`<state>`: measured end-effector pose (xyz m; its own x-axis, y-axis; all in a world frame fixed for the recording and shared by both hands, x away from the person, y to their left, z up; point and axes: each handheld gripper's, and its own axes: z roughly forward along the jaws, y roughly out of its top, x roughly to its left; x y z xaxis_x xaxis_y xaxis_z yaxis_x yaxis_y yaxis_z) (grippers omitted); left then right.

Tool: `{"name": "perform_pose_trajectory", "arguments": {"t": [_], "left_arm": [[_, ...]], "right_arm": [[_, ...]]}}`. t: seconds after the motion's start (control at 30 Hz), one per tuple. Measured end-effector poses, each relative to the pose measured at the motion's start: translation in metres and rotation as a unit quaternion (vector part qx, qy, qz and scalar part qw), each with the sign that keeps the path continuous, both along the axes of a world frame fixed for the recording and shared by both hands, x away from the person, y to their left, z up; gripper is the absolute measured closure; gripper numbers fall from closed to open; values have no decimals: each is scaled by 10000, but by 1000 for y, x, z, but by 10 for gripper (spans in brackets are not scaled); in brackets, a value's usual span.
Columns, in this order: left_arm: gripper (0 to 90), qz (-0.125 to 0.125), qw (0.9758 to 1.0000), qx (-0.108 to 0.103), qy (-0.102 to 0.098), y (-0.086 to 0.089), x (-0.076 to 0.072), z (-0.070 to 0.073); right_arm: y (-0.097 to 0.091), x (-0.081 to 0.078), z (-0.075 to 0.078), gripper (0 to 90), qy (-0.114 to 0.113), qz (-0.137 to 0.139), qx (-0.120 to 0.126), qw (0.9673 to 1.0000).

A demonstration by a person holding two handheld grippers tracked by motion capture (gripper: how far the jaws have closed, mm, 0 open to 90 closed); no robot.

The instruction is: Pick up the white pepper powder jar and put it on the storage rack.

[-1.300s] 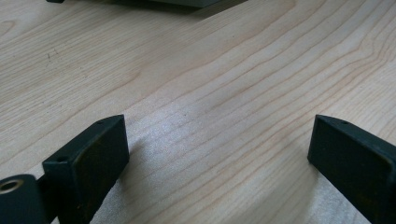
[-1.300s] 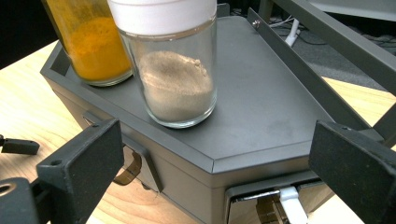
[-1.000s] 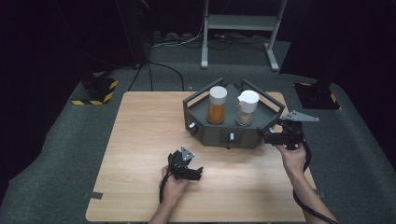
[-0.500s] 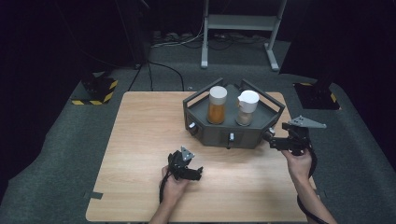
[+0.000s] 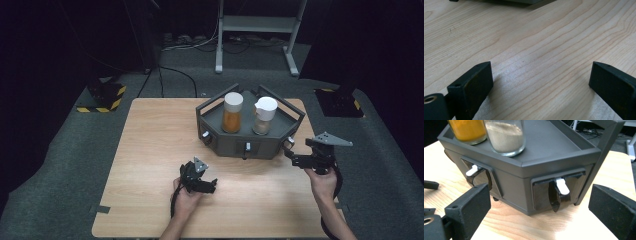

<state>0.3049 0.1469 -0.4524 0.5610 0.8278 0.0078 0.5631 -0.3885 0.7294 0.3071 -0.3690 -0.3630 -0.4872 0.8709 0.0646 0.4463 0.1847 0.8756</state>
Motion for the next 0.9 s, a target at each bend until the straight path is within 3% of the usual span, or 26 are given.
{"name": "perform_pose_trajectory", "arguments": {"t": [0.37,0.9], "left_arm": [[53,-1,10000,0,1,0,0,0],[53,-1,10000,-2,3,0,0,0]], "right_arm": [[-2,-7,-17,38,112,-88,-23,9999],[10,-15,-44,38,386,-118,-180,9990]]}}
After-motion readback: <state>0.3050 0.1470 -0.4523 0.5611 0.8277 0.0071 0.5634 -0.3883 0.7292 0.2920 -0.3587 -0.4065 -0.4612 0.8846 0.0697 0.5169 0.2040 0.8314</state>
